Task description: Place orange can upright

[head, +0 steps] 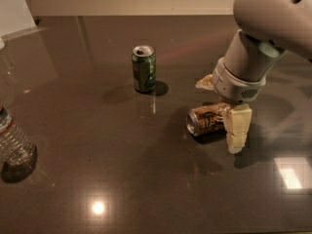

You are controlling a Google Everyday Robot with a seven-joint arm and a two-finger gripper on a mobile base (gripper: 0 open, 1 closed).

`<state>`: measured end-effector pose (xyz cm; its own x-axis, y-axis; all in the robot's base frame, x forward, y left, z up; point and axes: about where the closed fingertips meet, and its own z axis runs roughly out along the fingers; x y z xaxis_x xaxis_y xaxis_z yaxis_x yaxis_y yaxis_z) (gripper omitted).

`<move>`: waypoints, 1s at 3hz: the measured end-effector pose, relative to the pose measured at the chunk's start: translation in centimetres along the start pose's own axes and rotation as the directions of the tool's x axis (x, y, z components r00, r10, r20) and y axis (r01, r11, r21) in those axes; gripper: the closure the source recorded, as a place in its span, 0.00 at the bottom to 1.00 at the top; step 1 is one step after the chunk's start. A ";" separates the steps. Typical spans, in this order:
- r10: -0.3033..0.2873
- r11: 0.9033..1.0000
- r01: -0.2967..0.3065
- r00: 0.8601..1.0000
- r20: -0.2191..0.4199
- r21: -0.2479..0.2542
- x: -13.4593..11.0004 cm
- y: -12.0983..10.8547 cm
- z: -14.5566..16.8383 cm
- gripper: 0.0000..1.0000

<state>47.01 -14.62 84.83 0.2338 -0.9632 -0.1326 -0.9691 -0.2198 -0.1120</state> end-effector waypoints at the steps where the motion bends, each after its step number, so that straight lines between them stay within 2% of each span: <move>1: -0.026 1.000 0.026 0.999 -0.034 -0.002 0.3 -0.1 0.7 0.15; 3: -0.065 0.998 0.064 0.996 -0.068 -0.012 0.6 -0.4 -0.1 0.62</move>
Offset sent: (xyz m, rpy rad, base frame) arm 0.0051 -0.0063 -0.0066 -0.0899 -0.0028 0.0603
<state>47.57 -15.12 84.85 0.2901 -0.9552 -0.0581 -0.9531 -0.2828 -0.1081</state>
